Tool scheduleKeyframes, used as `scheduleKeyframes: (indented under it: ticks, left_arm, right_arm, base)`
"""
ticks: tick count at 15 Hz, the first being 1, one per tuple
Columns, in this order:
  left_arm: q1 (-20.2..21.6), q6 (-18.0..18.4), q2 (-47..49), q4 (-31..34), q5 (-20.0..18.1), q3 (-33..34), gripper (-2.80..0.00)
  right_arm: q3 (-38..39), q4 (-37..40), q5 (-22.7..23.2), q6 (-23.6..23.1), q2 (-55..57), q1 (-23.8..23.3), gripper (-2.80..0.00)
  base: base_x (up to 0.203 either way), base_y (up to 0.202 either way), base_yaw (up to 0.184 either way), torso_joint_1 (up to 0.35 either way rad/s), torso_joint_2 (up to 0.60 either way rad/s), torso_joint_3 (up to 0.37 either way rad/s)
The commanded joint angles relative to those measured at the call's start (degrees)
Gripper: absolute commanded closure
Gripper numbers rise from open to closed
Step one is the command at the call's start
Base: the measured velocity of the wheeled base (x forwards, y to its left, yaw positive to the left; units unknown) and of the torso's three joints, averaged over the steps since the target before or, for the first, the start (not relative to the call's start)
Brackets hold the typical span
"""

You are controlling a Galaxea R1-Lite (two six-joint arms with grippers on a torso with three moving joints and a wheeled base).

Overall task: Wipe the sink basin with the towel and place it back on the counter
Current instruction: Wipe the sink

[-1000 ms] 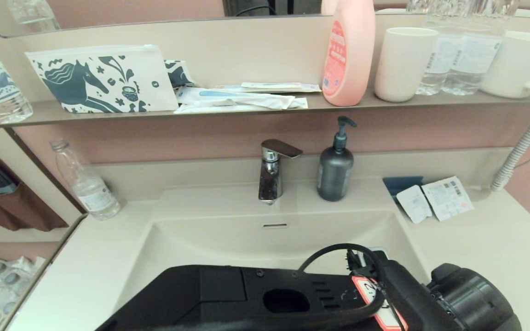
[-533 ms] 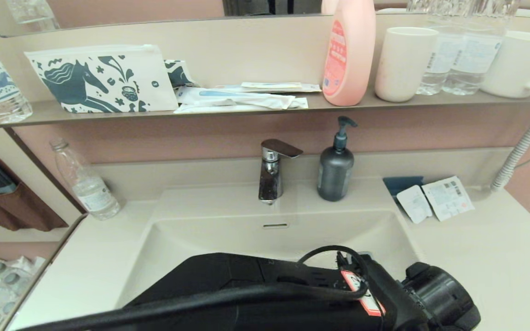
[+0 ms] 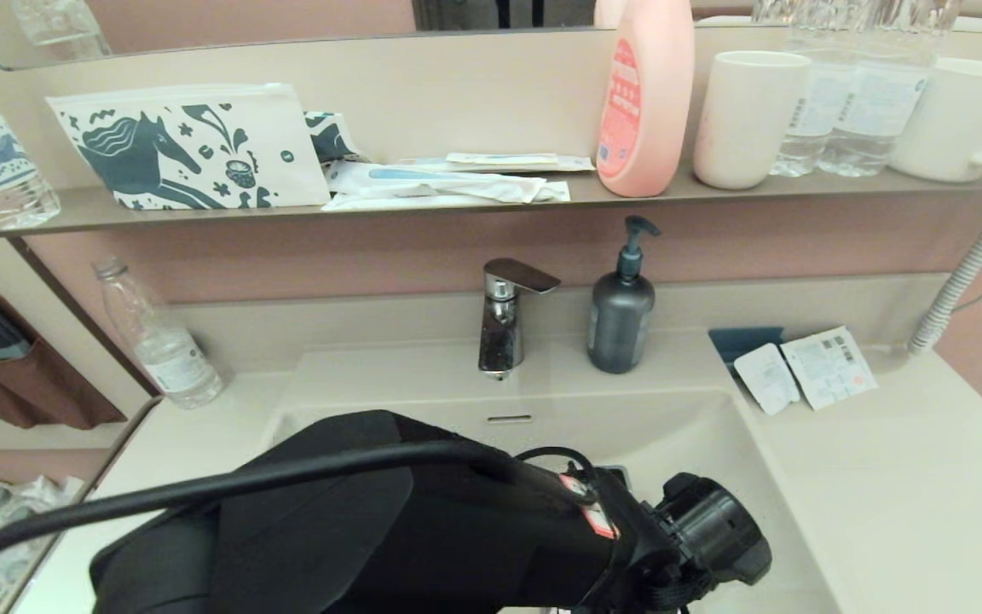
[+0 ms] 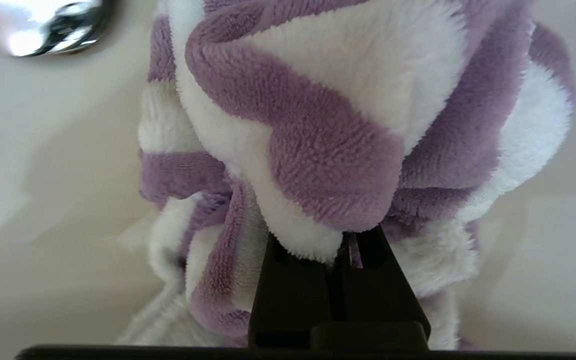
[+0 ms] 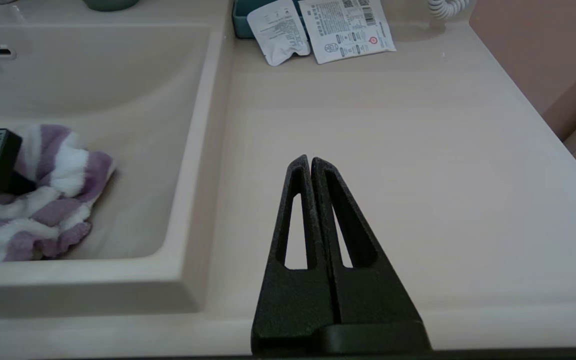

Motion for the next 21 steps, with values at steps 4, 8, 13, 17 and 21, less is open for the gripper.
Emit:
scheduleKeyframes:
  ticks: [4,8,13,17,21]
  left_arm:
    - [2.28,-0.28,-5.49,-3.54,-0.12,10.85,0.0]
    - [5.1,3.37,-10.06,-11.64,-0.17,23.25,0.0]
    - [10.62,11.35,-16.51,-23.18,-2.67,38.77,0.0]
    - [16.28,17.64,-20.3,-23.78,-5.3,42.15,0.0]
    - [24.59,27.59,-23.69,-23.87,-7.77,44.41,0.0]
  right_arm:
    - [0.0,-0.01,0.02,-0.03,0.0,-0.04,0.0]
    - [0.0,-0.01,0.02,-0.03,0.0,0.04,0.0]
    - [0.0,-0.01,0.02,-0.03,0.0,0.05,0.0]
    - [0.0,-0.01,0.02,-0.03,0.0,0.02,0.0]
    - [0.0,-0.01,0.02,-0.03,0.0,0.02,0.0]
  base:
    - [0.0,0.0,0.0,0.0,0.0,0.0]
    - [0.0,0.0,0.0,0.0,0.0,0.0]
    - [0.0,0.0,0.0,0.0,0.0,0.0]
    - [0.0,0.0,0.0,0.0,0.0,0.0]
    - [0.0,0.0,0.0,0.0,0.0,0.0]
